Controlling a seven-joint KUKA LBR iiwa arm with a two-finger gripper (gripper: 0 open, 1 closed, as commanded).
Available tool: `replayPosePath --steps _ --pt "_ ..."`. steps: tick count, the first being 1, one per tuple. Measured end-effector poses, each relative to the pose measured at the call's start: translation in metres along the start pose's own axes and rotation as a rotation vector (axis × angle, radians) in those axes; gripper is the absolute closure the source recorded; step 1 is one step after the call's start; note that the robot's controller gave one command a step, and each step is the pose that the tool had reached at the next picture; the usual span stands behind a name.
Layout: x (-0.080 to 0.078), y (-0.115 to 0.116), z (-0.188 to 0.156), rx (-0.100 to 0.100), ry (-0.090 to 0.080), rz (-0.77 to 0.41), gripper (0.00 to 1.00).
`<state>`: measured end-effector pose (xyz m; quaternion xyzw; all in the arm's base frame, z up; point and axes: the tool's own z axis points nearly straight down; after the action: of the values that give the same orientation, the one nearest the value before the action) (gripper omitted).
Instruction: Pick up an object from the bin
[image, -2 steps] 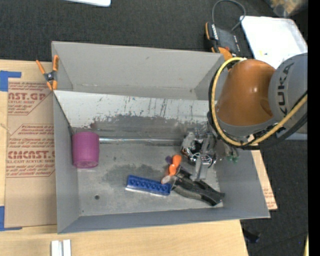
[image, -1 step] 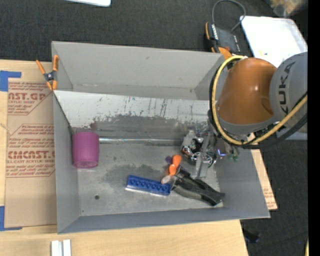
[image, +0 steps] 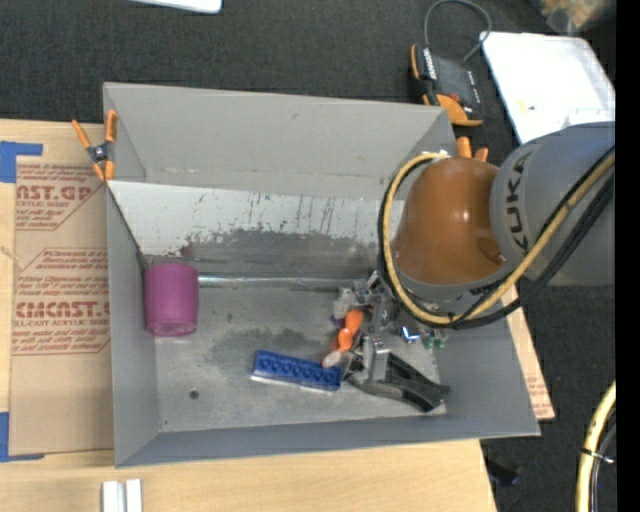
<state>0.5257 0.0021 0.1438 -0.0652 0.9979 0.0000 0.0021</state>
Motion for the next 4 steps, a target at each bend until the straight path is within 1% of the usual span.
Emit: replayPosePath --steps 1,2,3,4 --pt "0.005 0.055 -0.006 0.0 -0.007 -0.135 0.0" --pt "0.027 0.073 0.01 0.0 0.005 -0.089 0.0" --pt "0.005 0.07 0.076 0.0 -0.006 -0.108 0.0" --pt "0.027 0.08 0.073 -0.002 -0.005 0.038 1.0"
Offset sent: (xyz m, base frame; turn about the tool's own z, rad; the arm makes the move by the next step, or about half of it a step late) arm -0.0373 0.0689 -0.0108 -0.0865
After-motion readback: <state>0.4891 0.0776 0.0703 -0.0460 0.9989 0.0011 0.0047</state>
